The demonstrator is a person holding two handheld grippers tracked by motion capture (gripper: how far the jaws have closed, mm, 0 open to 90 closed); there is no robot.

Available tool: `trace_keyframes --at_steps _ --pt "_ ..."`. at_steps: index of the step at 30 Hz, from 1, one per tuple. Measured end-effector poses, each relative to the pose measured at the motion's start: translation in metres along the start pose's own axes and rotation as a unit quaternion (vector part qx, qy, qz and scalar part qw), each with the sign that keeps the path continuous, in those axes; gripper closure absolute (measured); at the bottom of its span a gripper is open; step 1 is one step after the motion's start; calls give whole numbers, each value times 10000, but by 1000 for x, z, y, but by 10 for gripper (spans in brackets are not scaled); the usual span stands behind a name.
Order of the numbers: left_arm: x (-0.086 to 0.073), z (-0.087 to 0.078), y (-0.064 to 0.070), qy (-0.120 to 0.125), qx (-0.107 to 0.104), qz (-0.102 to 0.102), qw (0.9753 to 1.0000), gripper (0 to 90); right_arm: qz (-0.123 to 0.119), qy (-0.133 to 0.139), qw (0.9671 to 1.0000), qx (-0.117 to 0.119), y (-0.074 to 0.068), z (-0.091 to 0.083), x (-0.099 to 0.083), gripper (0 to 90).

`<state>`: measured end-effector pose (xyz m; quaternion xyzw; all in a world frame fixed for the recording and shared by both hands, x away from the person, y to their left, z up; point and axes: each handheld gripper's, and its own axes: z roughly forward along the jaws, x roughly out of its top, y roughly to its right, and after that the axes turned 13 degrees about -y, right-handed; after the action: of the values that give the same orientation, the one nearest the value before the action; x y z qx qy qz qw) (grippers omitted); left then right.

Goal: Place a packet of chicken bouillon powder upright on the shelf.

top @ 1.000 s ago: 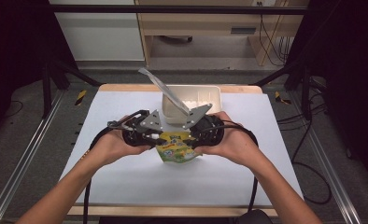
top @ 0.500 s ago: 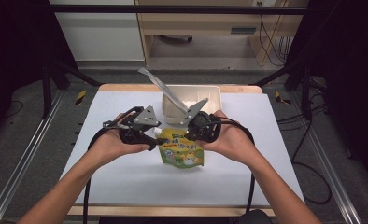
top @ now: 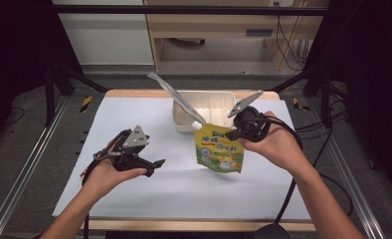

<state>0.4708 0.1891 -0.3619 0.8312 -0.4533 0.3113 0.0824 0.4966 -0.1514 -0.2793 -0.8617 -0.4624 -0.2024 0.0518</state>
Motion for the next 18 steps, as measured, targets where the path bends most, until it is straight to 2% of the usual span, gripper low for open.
trace_keyframes --at_steps 5,8,11,14,18 --pt "-15 16 2 -30 82 -117 9999 68 406 21 9992 -44 20 -7 -16 900" --pt "-23 24 3 31 -15 -230 9997 68 666 30 9977 -93 29 -12 -23 900" --pt "-34 35 4 -22 35 -279 9996 68 920 29 9956 -144 37 -17 -26 900" --pt "-45 43 5 -214 89 -247 9994 68 1062 45 9941 -194 45 -21 -26 900" --pt "-56 46 4 -226 185 -428 9987 68 1274 162 9916 -162 53 -27 -24 900"
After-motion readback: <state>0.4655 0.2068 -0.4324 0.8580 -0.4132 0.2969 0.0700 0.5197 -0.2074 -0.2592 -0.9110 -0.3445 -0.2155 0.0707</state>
